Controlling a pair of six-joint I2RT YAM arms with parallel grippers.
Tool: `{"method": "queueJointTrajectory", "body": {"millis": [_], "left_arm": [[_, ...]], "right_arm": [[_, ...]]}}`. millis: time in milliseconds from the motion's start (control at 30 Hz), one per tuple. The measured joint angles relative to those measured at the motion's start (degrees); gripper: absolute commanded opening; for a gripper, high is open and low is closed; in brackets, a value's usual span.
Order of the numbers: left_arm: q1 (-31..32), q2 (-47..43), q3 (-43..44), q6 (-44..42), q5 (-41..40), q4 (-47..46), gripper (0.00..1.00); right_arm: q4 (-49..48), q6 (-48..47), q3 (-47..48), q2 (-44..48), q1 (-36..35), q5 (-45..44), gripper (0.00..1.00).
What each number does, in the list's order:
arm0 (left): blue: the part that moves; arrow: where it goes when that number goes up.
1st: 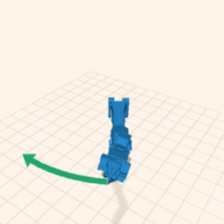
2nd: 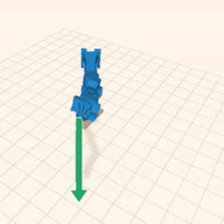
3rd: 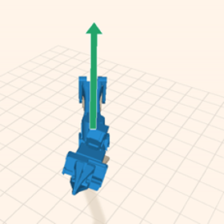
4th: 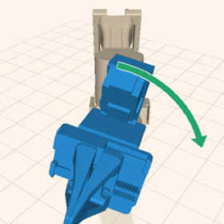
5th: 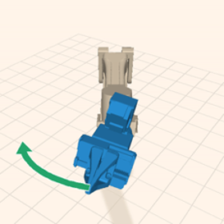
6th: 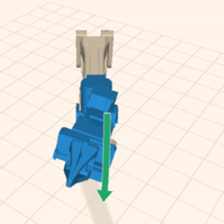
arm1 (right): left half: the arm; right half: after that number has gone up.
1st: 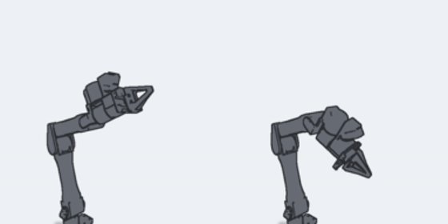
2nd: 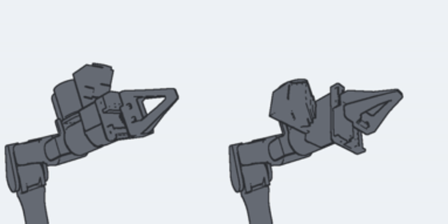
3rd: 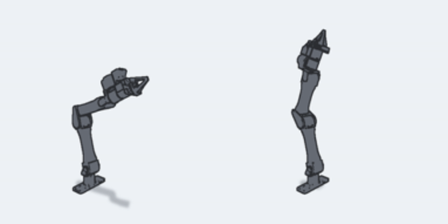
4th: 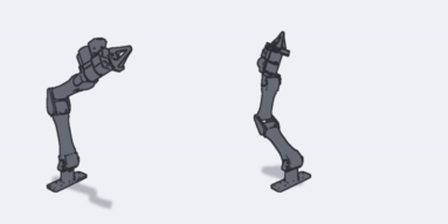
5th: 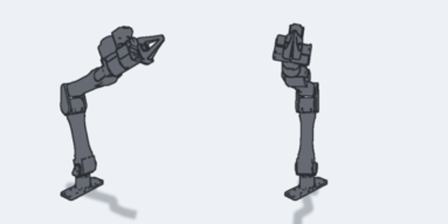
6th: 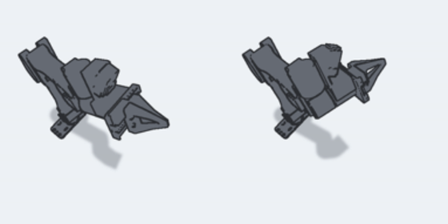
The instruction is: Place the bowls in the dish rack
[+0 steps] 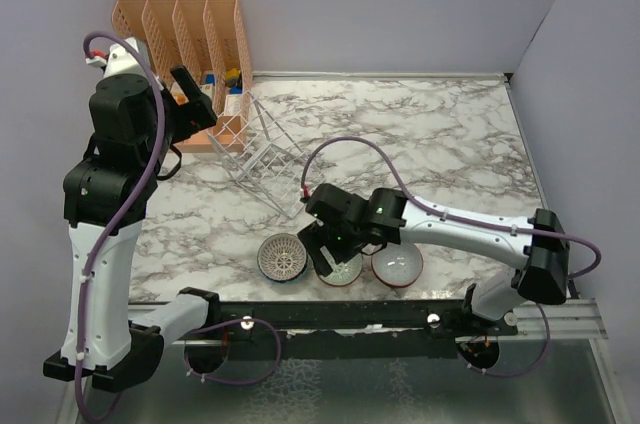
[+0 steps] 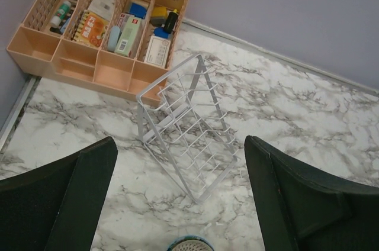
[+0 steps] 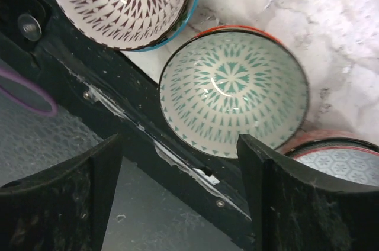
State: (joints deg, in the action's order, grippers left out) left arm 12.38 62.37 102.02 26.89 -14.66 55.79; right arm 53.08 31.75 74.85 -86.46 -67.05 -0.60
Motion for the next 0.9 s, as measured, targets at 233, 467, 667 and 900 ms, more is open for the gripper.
{"method": "queueJointTrajectory", "body": {"millis": [233,467,667,900], "left_arm": [[0.00,-1.66,-2.64,0.37,-1.33,2.40,0.91],[0.00,-2.89,-2.89,0.61,-1.51,4.04,0.91],[0.00,-3.13,-2.36,0.28,-1.60,5.90,0.91],[0.00,-3.13,-2.27,-0.98,-1.95,6.51,0.91]], "right_arm": [[-0.87,1.53,0.04,-5.81,-3.02,0.87,0.70],[-4.63,2.34,0.04,-10.08,-3.02,1.60,0.61],[-6.40,3.06,0.04,-13.86,-3.02,1.70,0.48],[-7.28,4.09,0.04,-15.54,-3.02,1.73,0.29]]}}
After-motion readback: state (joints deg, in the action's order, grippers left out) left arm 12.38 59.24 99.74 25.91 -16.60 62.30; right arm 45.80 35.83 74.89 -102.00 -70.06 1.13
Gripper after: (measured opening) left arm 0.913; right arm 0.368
